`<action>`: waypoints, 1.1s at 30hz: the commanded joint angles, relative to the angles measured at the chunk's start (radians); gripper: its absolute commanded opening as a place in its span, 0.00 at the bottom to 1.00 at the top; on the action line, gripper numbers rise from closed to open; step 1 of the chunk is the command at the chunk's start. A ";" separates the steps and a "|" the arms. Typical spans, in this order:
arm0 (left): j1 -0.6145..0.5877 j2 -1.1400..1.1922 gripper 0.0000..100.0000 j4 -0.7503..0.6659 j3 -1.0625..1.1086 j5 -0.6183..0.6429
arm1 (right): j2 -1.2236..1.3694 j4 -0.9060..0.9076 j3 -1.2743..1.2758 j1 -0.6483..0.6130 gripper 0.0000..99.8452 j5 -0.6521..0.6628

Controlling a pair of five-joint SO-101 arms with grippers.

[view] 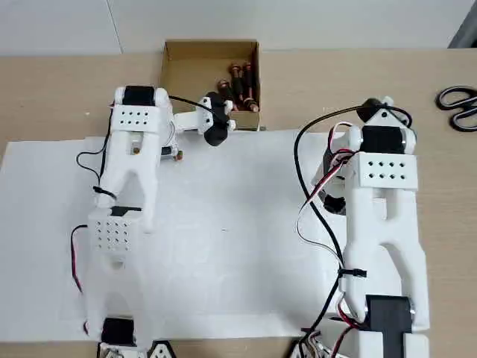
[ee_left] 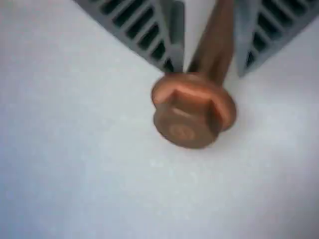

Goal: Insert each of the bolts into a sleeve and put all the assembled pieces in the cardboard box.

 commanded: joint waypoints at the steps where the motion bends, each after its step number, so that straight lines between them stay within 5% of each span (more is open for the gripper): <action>1: 0.011 -0.011 0.07 0.012 -0.045 -0.029 | -0.038 -0.015 -0.005 0.004 0.00 -0.003; 18: 0.005 0.196 0.05 0.040 -0.185 -0.040 | -0.042 -0.008 -0.005 0.007 0.00 -0.003; 33: 0.005 0.032 0.00 0.077 -0.185 0.068 | -0.044 -0.007 -0.005 0.001 0.00 -0.002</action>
